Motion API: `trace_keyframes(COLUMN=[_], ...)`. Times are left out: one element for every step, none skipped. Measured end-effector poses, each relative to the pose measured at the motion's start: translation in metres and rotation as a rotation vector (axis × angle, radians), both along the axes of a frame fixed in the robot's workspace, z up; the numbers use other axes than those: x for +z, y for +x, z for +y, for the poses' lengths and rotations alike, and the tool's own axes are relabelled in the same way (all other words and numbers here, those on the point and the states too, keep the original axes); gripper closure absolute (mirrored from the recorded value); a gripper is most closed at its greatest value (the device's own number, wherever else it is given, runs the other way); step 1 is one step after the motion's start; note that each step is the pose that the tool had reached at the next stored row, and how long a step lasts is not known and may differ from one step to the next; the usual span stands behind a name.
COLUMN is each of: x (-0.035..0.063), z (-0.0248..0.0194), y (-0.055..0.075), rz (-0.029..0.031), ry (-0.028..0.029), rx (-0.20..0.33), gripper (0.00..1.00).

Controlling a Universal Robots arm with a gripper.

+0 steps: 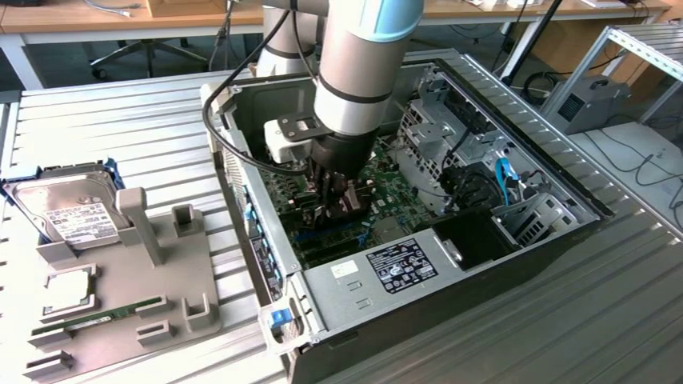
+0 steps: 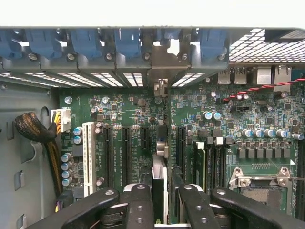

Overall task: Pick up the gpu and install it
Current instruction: 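Insert the gpu into the slot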

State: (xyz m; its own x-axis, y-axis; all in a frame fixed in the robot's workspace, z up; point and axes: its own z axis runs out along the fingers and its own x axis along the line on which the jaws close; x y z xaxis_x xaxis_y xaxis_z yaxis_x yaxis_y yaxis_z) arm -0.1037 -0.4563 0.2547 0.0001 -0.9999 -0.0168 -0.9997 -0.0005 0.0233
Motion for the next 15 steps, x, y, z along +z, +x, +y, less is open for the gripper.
trace_keyframes(x=[-0.0006, -0.0004, -0.0004, 0.0, 0.0, 0.0, 0.0001, 0.0002, 0.0014, 0.0038, 0.0069, 0.0114, 0.0159, 0.0231, 0.027], z=[0.0001, 0.0001, 0.0001, 0.0, 0.0, 0.0, 0.0, 0.0, -0.0001, 0.0, 0.0, 0.0003, 0.0008, 0.0019, 0.0026], y=[0.0, 0.0, 0.0, 0.0, 0.0, 0.0, 0.0, 0.0, 0.0, 0.0, 0.0, 0.0, 0.0, 0.0, 0.0], rz=[-0.0008, -0.0004, -0.0004, 0.0, 0.0001, 0.0, 0.0001, 0.0002, 0.0003, 0.0, -0.0002, -0.0004, -0.0005, -0.0004, -0.0004], ry=[0.0014, 0.0008, 0.0006, 0.0, -0.0001, 0.0, -0.0008, -0.0016, -0.0028, -0.0026, -0.0026, -0.0026, -0.0027, -0.0038, -0.0045], rx=[0.0, 0.0, 0.0, 0.0, 0.0, 0.0, 0.0, 0.0, 0.0, 0.0, 0.0, 0.0, 0.0, 0.0, 0.0], gripper=[0.73, 0.73, 0.67, 0.67, 0.61, 0.55, 0.55, 0.55, 0.55, 0.55, 0.55, 0.55, 0.55, 0.55, 0.55])
